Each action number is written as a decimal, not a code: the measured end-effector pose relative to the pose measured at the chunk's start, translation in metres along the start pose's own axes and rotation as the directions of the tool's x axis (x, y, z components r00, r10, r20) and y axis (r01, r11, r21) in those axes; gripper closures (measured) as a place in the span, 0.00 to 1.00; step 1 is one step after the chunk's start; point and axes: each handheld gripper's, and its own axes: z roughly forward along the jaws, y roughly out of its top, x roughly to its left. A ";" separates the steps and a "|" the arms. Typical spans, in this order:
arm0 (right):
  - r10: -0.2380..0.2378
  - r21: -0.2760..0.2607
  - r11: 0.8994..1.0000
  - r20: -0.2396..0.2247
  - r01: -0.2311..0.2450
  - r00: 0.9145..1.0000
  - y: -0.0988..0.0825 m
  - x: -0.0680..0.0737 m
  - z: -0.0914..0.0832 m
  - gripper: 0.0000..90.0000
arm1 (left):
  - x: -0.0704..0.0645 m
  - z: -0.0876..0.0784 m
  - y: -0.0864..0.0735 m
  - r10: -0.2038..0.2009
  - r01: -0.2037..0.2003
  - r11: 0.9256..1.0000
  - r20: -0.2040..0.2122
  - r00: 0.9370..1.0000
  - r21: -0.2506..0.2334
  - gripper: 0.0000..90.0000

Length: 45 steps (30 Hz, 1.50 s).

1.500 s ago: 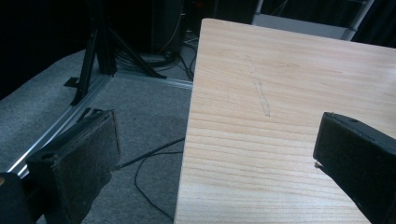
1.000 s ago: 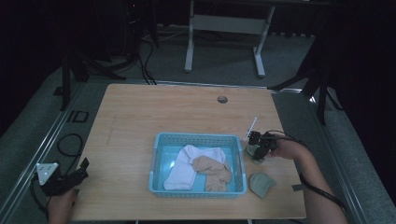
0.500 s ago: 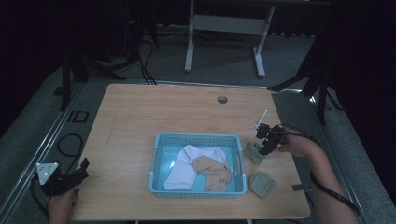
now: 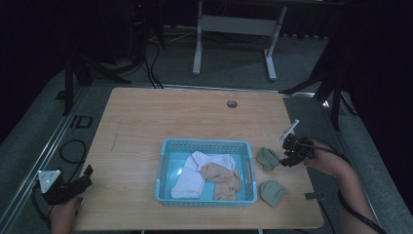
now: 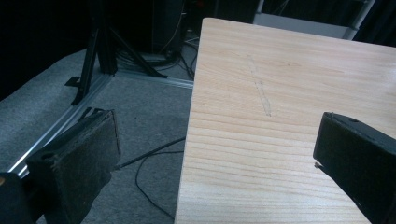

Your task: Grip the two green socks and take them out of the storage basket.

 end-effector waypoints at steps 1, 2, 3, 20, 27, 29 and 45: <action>0.005 -0.003 1.000 0.000 -0.005 1.000 -0.004 0.000 0.002 0.59 | 0.000 0.000 0.000 0.000 0.000 1.000 0.000 1.000 0.000 0.01; 0.015 -0.005 1.000 -0.001 -0.015 1.000 -0.008 -0.001 0.004 0.59 | 0.000 0.000 0.000 0.001 -0.001 1.000 -0.001 1.000 0.000 0.01; 0.024 -0.009 1.000 -0.001 -0.024 1.000 -0.013 -0.001 0.006 0.59 | 0.000 0.000 0.000 0.000 0.000 1.000 -0.001 1.000 0.000 0.01; 0.297 -0.198 0.937 0.012 -0.289 0.955 -0.078 0.000 0.032 0.35 | 0.000 0.000 0.000 -0.003 0.003 1.000 -0.001 1.000 -0.004 0.01; 0.451 -0.342 0.842 0.023 -0.417 0.892 -0.097 0.004 0.040 0.20 | 0.000 0.000 0.000 -0.003 0.003 1.000 0.000 1.000 -0.003 0.01; 0.469 -0.380 0.816 -0.005 -0.436 0.883 -0.104 0.003 0.043 0.11 | 0.000 0.000 0.000 -0.002 0.002 1.000 0.001 1.000 -0.002 0.01; 0.727 -0.660 0.552 0.082 -0.510 0.682 -0.138 0.026 0.064 0.11 | 0.000 0.000 0.000 -0.001 0.001 1.000 0.003 1.000 -0.002 0.01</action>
